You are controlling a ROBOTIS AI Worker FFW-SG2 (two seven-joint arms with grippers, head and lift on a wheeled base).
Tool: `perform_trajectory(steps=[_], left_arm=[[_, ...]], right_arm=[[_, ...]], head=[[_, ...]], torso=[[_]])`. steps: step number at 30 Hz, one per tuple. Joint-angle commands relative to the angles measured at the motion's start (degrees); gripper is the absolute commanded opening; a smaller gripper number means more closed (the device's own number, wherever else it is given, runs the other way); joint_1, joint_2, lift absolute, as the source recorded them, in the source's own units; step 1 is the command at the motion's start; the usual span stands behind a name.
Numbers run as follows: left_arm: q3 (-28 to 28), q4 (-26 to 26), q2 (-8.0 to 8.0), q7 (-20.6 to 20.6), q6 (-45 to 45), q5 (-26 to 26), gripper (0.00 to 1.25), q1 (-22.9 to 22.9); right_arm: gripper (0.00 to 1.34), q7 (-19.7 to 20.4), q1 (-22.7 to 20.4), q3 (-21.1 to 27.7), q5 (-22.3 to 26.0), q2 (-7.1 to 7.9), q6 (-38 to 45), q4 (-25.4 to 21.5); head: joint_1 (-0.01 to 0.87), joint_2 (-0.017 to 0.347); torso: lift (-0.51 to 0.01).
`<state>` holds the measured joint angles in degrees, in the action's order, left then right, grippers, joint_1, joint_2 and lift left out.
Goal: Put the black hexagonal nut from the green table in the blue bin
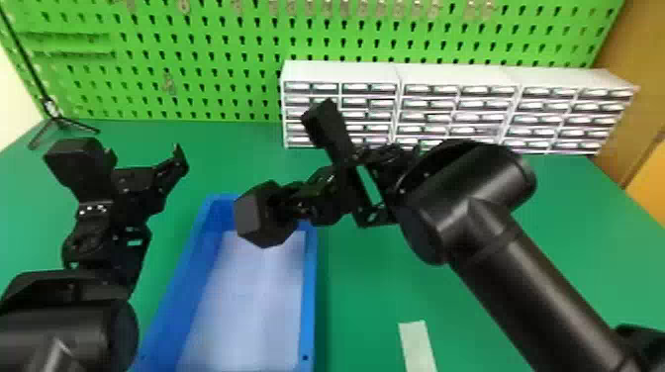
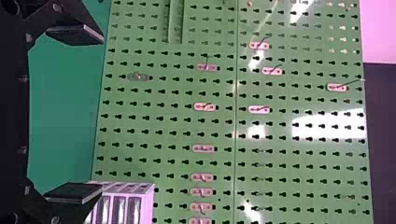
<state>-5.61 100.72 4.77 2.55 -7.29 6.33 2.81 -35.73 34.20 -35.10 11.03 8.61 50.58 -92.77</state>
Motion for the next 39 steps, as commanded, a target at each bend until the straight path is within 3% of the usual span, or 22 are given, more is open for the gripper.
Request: perform_trajectory(steps=[1, 16, 25, 27, 29, 31, 39], left_arm=[[0.1, 0.0, -0.03, 0.0, -0.1, 0.0, 1.09, 0.0], [0.2, 0.0, -0.03, 0.0, -0.1, 0.1, 1.09, 0.0], [0.2, 0.0, -0.03, 0.0, -0.1, 0.2, 1.08, 0.0], [0.2, 0.0, -0.03, 0.0, -0.1, 0.2, 1.09, 0.0], [0.2, 0.0, -0.03, 0.0, -0.2, 0.2, 1.09, -0.1], [0.2, 0.0, -0.03, 0.0, -0.1, 0.2, 1.09, -0.1], [0.2, 0.0, -0.03, 0.0, -0.1, 0.2, 1.09, -0.1]], right_arm=[[0.42, 0.6, 0.5, -3.4, 1.9, 0.53, -1.2, 1.4], [0.42, 3.6, 1.1, -9.6, 2.6, 1.59, -2.5, 2.9], [0.42, 3.7, 1.0, -10.2, 2.9, 1.68, -2.6, 2.9], [0.54, 3.7, 1.0, -10.2, 3.1, 1.76, -2.6, 3.0], [0.82, 3.7, 1.1, -10.1, 3.1, 1.85, -2.7, 2.9], [1.02, 3.7, 1.1, -9.9, 3.0, 1.94, -2.5, 2.9], [1.15, 3.7, 1.0, -9.2, 2.3, 1.94, -1.8, 3.0]], head=[[0.686, 0.028], [0.686, 0.028], [0.686, 0.028], [0.686, 0.028], [0.686, 0.028], [0.686, 0.028], [0.686, 0.028]], torso=[[-0.096], [-0.096], [-0.096], [-0.096], [-0.096], [-0.096], [-0.096]])
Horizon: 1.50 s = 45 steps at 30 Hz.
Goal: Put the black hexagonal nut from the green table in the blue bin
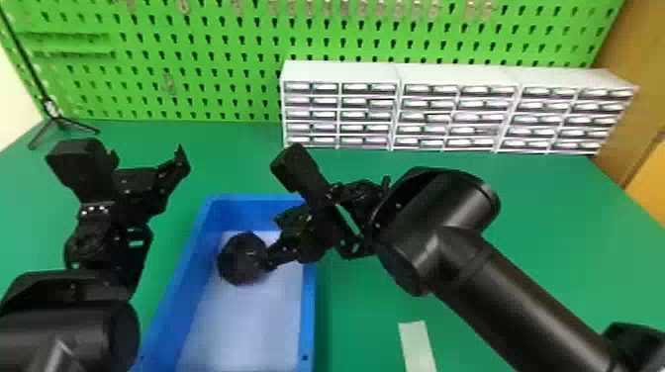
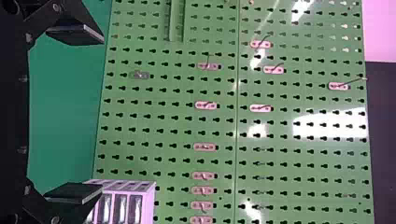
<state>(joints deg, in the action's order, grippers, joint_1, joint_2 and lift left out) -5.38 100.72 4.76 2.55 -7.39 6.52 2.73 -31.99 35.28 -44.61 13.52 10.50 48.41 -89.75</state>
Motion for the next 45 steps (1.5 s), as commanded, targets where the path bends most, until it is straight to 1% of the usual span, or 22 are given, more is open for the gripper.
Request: perform_trajectory(steps=[1, 24, 29, 33, 39, 45], left_arm=[[-0.1, 0.0, -0.01, 0.0, 0.0, 0.0, 1.09, 0.0], [-0.1, 0.0, 0.08, 0.0, 0.0, 0.2, 1.08, -0.1], [0.0, 0.0, -0.01, 0.0, 0.0, 0.2, 1.08, 0.0], [0.0, 0.0, -0.01, 0.0, 0.0, 0.2, 1.08, 0.0], [0.2, 0.0, -0.01, 0.0, 0.0, 0.2, 1.08, 0.0], [0.3, 0.0, -0.01, 0.0, 0.0, 0.3, 1.08, 0.0]], right_arm=[[1.16, 0.0, 0.0, 0.4, -0.2, 0.05, 0.5, 0.0], [1.16, 0.0, -0.6, 3.0, -0.9, 0.31, 1.3, 0.2], [1.16, 0.0, -1.4, 5.8, -1.9, -0.04, 0.7, 0.2], [1.16, 0.0, -2.0, 8.3, -3.8, -0.74, 0.2, 0.1], [1.16, -0.9, -3.0, 13.3, -6.6, -1.89, -0.2, 0.1], [1.16, -1.5, -3.7, 18.1, -9.4, -2.59, -0.8, -0.4]], head=[[0.686, 0.028], [0.686, 0.028], [0.686, 0.028], [0.686, 0.028], [0.686, 0.028], [0.686, 0.028]], torso=[[-0.096], [-0.096], [-0.096], [-0.096], [-0.096], [-0.096]])
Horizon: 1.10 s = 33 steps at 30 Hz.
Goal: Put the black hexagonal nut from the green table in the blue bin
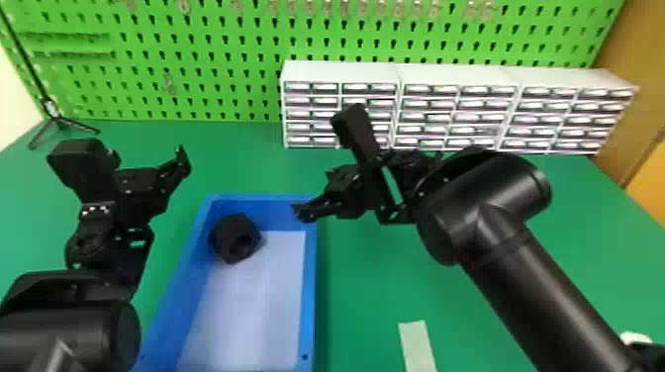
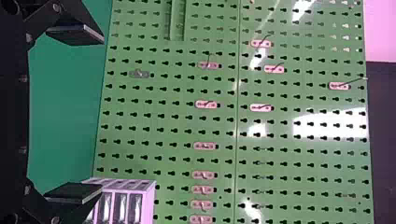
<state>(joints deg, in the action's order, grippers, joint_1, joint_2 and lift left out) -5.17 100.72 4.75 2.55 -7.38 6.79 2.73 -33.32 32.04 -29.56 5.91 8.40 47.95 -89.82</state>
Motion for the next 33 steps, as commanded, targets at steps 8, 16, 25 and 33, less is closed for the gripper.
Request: perform_trajectory(steps=[8, 16, 25, 33], left_arm=[[0.4, 0.0, 0.00, 0.0, 0.0, 0.2, 1.08, 0.1], [0.6, 0.0, 0.00, 0.0, 0.0, 0.3, 1.08, 0.1], [0.8, 0.0, 0.00, 0.0, 0.0, 0.5, 1.08, -0.1], [1.0, 0.0, 0.00, 0.0, 0.0, 0.7, 1.09, -0.2]], right_arm=[[1.16, -0.3, -2.0, 10.0, -5.1, -1.46, -2.5, -1.1], [1.16, 0.0, -3.5, 16.9, -8.2, -1.99, -5.8, -1.3], [1.16, 4.8, -5.5, 22.4, -7.8, -2.42, -10.0, -1.5], [1.16, 10.8, -8.0, 25.3, -5.1, -3.13, -14.5, -1.9]], head=[[0.686, 0.028], [0.686, 0.028], [0.686, 0.028], [0.686, 0.028]], torso=[[-0.096], [-0.096], [-0.096], [-0.096]])
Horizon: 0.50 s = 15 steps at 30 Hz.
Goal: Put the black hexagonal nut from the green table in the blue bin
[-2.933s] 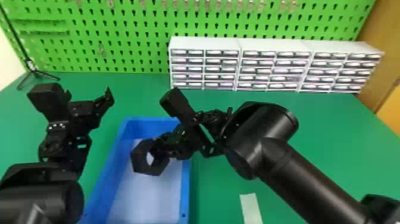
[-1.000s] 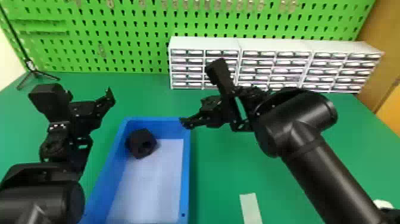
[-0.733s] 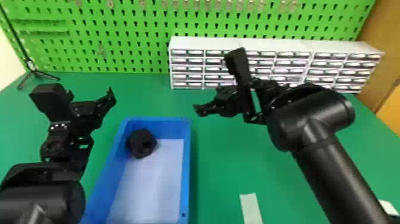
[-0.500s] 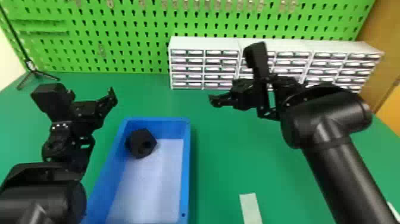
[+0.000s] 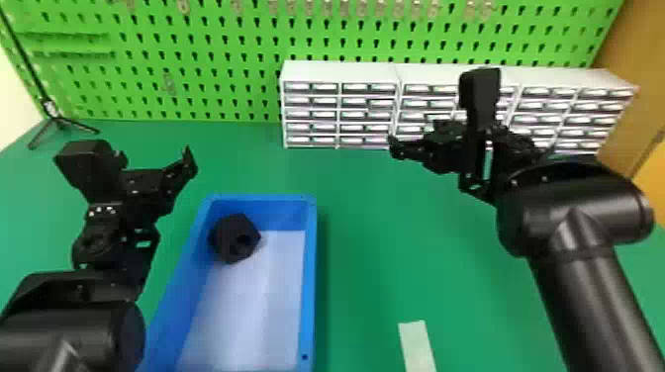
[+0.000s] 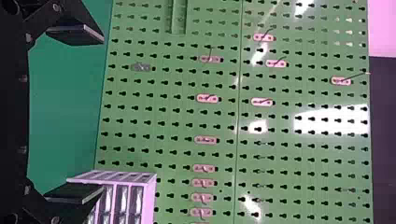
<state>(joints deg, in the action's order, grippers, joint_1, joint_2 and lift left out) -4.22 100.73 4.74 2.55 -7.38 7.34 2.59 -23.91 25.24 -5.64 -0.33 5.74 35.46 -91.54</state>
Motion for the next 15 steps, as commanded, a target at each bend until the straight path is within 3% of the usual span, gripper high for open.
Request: perform_trajectory(steps=[1, 15], left_arm=[[0.2, 0.0, 0.00, 0.0, 0.0, 0.2, 1.09, 0.0], [0.9, 0.0, 0.00, 0.0, 0.0, 0.3, 1.08, -0.1]], right_arm=[[1.16, 1.8, -1.4, 1.6, 1.1, -0.55, -2.4, -0.2], [1.16, 12.3, -6.9, 4.2, 3.1, -1.52, -12.3, 0.1]], head=[[0.686, 0.028], [0.686, 0.028]], torso=[[-0.096], [-0.096]])
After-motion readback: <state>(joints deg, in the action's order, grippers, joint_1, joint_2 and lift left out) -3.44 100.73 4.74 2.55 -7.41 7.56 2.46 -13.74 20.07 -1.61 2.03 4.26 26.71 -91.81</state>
